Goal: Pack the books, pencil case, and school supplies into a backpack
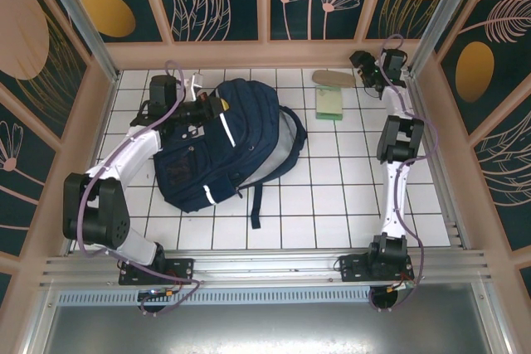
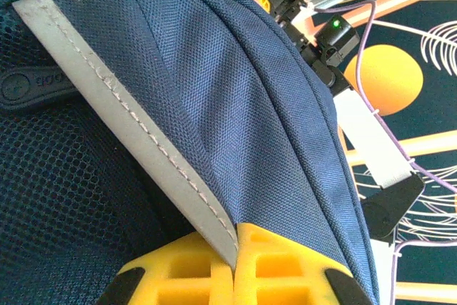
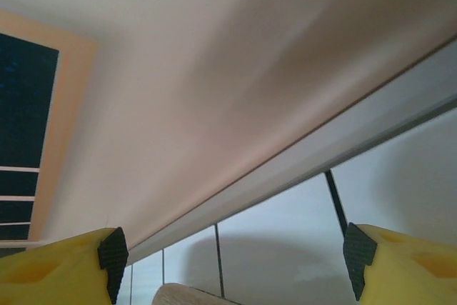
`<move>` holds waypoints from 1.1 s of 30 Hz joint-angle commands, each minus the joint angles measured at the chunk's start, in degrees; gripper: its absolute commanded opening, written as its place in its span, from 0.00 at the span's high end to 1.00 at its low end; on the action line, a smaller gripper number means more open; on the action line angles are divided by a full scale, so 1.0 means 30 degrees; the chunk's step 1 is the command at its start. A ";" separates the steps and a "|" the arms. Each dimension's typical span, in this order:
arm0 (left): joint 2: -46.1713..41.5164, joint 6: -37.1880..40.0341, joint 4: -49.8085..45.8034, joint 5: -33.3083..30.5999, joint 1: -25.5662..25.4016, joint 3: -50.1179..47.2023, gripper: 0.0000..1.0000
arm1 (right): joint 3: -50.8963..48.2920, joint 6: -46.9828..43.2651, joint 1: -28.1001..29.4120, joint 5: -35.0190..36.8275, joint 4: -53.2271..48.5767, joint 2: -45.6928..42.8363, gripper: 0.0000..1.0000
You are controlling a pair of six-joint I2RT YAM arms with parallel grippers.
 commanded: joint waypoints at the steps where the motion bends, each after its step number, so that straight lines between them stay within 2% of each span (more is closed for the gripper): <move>1: 0.0553 -0.0015 0.0588 -0.0657 0.0201 0.0391 1.00 | 0.0809 0.0736 0.0455 -0.1766 0.0586 0.1101 0.20; 7: 0.0899 0.0165 0.0514 -0.1443 0.0205 0.0761 1.00 | -0.0096 -0.1405 0.1046 -0.3694 -0.1063 0.0471 0.22; 13: 0.1070 0.0810 0.0358 -0.2005 0.0205 0.0566 1.00 | -0.4487 -0.4522 0.1628 -0.4485 -0.1927 -0.2324 0.27; 17: 0.0955 0.0896 0.0617 -0.1913 0.0219 0.0319 1.00 | -0.5962 -0.6158 0.1947 -0.4297 -0.2892 -0.3689 0.28; 25: 0.0732 0.0723 0.1101 -0.1436 0.0203 -0.0008 1.00 | -0.6252 -0.9282 0.3260 -0.1295 -0.5287 -0.4802 0.21; 33: 0.0671 0.0409 0.1511 -0.1020 0.0219 -0.0125 1.00 | -0.5063 -1.1724 0.4823 0.4429 -0.7417 -0.4328 0.14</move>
